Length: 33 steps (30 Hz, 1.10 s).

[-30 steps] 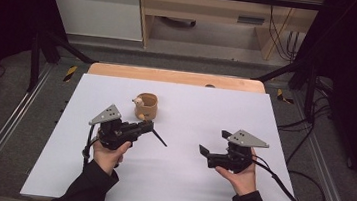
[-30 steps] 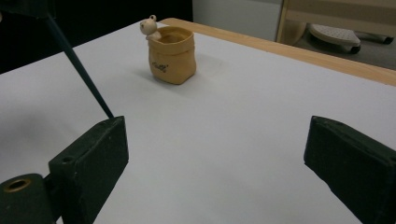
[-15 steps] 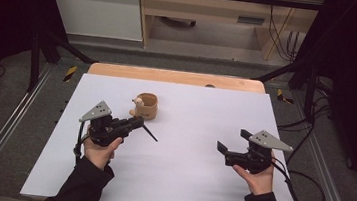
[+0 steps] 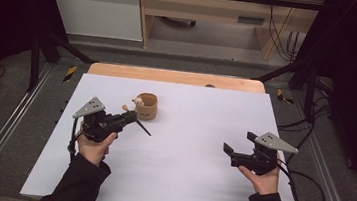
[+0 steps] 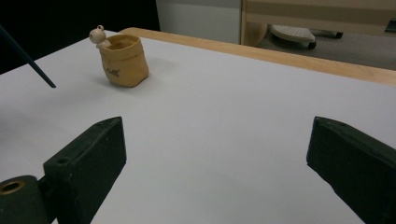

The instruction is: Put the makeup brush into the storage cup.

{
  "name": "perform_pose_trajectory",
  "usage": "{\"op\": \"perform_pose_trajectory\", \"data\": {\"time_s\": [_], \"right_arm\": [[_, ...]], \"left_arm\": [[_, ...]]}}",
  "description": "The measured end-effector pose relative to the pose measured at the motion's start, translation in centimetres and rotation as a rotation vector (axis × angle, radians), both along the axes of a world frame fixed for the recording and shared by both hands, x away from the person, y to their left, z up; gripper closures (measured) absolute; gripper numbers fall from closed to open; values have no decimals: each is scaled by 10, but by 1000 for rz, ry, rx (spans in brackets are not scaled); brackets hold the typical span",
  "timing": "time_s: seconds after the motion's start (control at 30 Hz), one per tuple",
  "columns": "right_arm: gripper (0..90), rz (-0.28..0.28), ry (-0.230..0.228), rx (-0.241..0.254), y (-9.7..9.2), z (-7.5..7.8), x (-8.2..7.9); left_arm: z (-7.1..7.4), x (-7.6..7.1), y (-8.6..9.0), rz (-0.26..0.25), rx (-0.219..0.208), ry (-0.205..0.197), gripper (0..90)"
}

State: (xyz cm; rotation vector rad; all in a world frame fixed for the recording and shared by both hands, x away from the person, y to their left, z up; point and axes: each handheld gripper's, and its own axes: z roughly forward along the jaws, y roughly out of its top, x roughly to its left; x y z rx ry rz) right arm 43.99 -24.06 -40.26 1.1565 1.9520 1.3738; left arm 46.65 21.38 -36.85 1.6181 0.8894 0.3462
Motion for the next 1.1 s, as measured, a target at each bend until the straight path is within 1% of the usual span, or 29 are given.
{"op": "perform_pose_trajectory", "data": {"time_s": [0.23, 0.37, 0.47, 0.7, 0.77, 0.8, 0.9, 1.1], "right_arm": [[51, -12, 12, -3, -4, -3, 0], [51, -13, 17, -9, -6, -5, 0], [50, -12, 17, -16, -6, -5, 0], [50, -8, 17, -17, -7, -6, 0], [51, -6, 19, -15, -7, -6, 0], [50, -6, 18, -16, -6, -6, 0], [50, -4, 19, -16, -6, -7, 1], [51, -2, 26, -15, -6, -8, 1]], "left_arm": [[5, 4, 4, 23, 15, -7, 834], [6, 7, 5, 30, 10, -1, 834], [7, 9, 6, 32, 14, 3, 834], [8, 11, 6, 38, 17, 1, 835], [9, 13, 6, 37, 24, 1, 835], [10, 13, 6, 41, 19, -1, 835], [14, 17, 6, 43, 25, -9, 835], [23, 27, 1, 49, 44, -18, 835]]}}
